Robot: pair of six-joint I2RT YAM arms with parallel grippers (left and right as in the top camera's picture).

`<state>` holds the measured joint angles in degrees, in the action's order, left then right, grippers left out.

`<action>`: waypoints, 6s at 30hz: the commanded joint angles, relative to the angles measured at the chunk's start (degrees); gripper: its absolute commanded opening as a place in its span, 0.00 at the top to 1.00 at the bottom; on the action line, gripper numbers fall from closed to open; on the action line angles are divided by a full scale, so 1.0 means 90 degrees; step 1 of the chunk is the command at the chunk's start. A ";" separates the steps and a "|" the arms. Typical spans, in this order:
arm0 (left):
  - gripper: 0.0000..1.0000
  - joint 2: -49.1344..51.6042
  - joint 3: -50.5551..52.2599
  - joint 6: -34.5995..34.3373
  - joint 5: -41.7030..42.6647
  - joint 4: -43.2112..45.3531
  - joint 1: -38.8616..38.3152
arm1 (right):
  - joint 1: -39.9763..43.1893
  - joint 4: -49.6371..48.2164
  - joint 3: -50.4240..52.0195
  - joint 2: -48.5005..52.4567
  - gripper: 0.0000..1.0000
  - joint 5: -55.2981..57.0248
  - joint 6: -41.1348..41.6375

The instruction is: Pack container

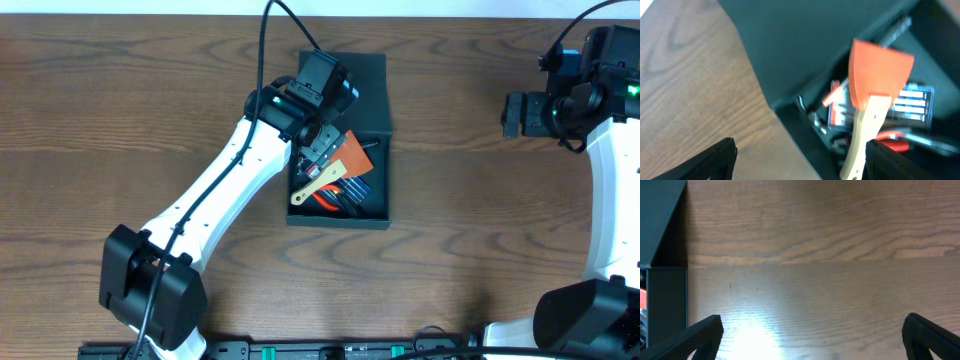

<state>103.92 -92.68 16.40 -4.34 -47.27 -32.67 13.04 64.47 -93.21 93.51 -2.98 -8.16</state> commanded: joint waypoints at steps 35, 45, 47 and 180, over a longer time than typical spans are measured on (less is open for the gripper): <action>0.19 0.1353 -0.0049 -0.0646 -0.0143 0.1146 0.0413 | 0.0053 0.0170 0.0000 0.0029 0.01 0.0017 -0.0070; 0.20 0.1355 -0.0049 -0.0644 -0.0146 0.1137 0.0226 | 0.0053 0.0168 0.0000 0.0029 0.01 0.0017 -0.0051; 0.20 0.1355 -0.0049 -0.0648 -0.0143 0.1090 0.0153 | 0.0053 0.0170 0.0000 0.0029 0.01 0.0015 -0.0049; 0.94 0.1367 0.0163 -0.0763 0.0583 0.0432 -0.1035 | 0.0046 0.0223 0.0000 0.0029 0.01 -0.0056 -0.0002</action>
<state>115.35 -91.42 10.26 0.03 -43.20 -41.12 13.04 66.43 -93.21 93.51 -3.05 -8.14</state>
